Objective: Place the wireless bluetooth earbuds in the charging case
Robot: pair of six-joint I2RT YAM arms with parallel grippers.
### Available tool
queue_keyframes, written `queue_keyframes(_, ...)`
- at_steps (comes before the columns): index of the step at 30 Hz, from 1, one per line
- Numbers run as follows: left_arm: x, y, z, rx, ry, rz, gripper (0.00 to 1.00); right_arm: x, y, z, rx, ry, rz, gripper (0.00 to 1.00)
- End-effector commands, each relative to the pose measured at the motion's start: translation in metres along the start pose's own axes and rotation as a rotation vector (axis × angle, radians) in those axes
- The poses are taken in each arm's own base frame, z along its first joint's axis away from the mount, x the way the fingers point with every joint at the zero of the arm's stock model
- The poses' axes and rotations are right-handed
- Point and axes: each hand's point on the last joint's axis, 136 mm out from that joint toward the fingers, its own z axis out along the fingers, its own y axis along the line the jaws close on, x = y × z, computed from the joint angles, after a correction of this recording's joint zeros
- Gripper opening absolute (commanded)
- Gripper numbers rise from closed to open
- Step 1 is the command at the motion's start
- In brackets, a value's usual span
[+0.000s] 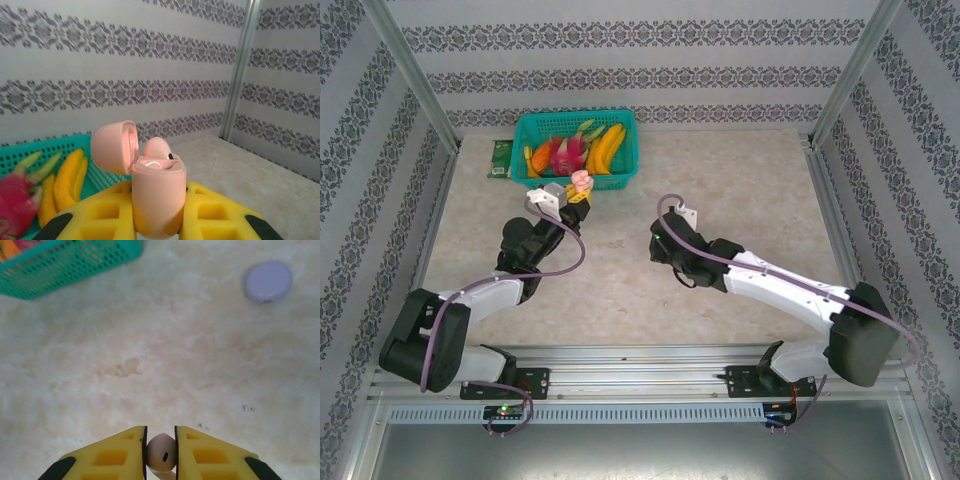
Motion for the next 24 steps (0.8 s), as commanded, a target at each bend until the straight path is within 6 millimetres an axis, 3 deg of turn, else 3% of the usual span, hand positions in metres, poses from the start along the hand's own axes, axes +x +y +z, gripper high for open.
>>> queue_keyframes(1, 0.006, -0.022, 0.001, 0.117, -0.010, -0.022, 0.00, -0.030, 0.011, -0.021, -0.068, -0.074, 0.006, 0.20)
queue_keyframes(6, 0.022, -0.038, 0.008, 0.212, 0.029, -0.045, 0.00, -0.065, 0.026, -0.048, -0.164, -0.142, 0.040, 0.21)
queue_keyframes(13, 0.026, -0.070, 0.024, 0.354, 0.054, -0.064, 0.00, -0.099, 0.050, -0.070, -0.304, -0.193, 0.093, 0.21)
queue_keyframes(24, 0.023, -0.132, 0.056, 0.537, 0.043, -0.084, 0.00, -0.119, 0.072, -0.080, -0.454, -0.207, 0.151, 0.22)
